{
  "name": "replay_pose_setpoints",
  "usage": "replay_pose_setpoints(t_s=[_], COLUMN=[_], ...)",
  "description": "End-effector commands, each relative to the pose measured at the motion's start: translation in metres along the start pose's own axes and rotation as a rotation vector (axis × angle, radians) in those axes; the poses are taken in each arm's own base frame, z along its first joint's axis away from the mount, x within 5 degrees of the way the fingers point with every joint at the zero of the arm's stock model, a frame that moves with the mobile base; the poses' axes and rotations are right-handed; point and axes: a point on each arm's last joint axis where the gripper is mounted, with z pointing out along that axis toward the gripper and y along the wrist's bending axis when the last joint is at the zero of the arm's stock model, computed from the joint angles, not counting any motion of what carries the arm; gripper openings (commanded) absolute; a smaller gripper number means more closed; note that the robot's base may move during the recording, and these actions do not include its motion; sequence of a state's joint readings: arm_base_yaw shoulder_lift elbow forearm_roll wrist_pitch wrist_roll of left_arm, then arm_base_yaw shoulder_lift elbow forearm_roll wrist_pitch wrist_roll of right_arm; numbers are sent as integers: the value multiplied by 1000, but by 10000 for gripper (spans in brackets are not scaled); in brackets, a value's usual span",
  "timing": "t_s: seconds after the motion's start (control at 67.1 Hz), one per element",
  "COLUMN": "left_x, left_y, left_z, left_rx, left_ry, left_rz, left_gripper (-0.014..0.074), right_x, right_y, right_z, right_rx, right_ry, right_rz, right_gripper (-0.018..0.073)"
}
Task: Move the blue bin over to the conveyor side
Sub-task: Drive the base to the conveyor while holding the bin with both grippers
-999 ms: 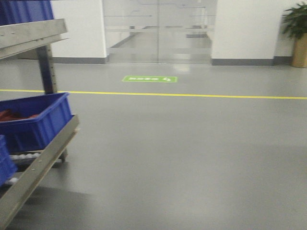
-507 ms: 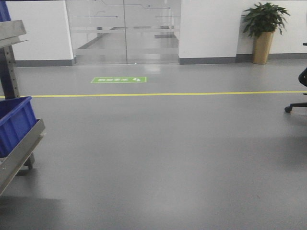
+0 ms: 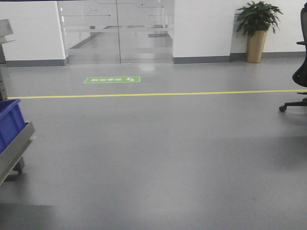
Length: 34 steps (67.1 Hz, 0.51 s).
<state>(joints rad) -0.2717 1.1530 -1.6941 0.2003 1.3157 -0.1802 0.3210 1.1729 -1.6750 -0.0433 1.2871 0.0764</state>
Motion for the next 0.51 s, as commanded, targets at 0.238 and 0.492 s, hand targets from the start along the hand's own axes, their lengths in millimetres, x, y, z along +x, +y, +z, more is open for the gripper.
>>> replay_pose_setpoints(t_s=[0.238, 0.492], left_x=[-9, -9], left_y=[-4, -4], left_z=[-12, -12], left_rx=[58, 58], left_ry=[-125, -125], left_rz=[6, 6], left_gripper=[-17, -17], right_x=[-12, -12], right_y=[2, 2], right_z=[-12, -12], right_rx=[-28, -28], right_ry=[-152, -152], right_rz=[-13, -13], right_gripper=[-77, -77])
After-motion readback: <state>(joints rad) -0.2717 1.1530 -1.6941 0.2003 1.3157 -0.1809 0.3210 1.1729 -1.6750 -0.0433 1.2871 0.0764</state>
